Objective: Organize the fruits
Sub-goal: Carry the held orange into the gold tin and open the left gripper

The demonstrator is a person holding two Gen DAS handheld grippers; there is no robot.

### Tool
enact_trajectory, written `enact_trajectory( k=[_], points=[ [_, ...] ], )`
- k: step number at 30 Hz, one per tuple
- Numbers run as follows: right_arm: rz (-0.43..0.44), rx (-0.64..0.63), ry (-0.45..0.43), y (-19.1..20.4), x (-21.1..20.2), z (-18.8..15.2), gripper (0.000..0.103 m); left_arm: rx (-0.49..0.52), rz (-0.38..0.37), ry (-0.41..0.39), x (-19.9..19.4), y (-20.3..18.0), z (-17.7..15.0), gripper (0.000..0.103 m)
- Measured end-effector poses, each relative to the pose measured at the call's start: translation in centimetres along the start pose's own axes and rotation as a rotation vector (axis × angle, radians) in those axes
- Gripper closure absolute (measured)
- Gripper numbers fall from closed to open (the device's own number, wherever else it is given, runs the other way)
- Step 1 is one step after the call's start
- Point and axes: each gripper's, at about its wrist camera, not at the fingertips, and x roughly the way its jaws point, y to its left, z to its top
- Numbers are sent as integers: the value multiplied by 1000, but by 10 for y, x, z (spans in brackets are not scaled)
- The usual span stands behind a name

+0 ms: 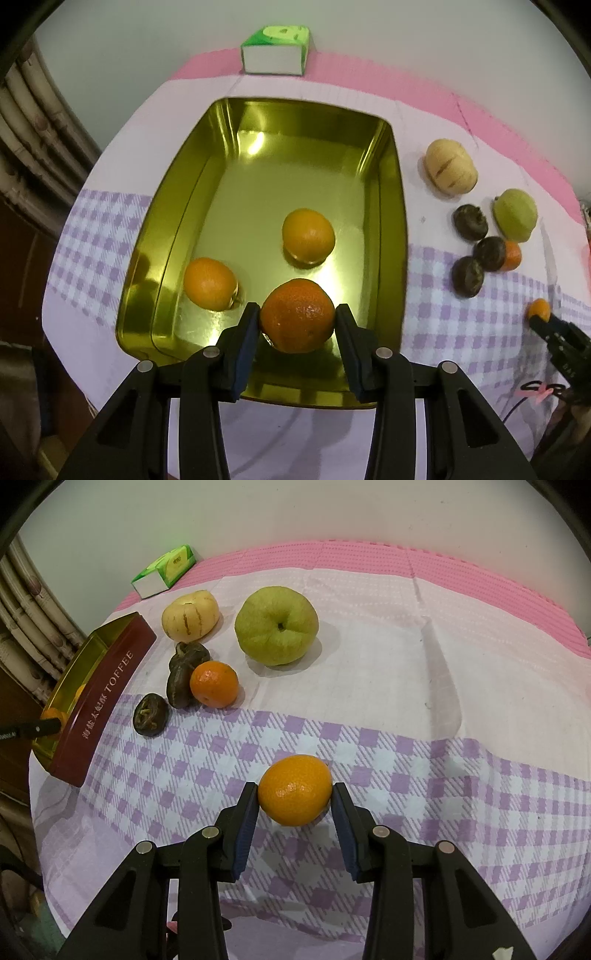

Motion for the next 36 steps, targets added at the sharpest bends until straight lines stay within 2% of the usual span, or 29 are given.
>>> enact_trajectory(
  k=[17, 36],
  points=[
    [-8, -7, -4, 0, -1, 1, 65, -36, 61, 42, 25, 16, -3, 61],
    [-24, -40, -28, 16, -10, 8, 65, -54, 30, 27, 25, 32, -3, 59]
  ],
)
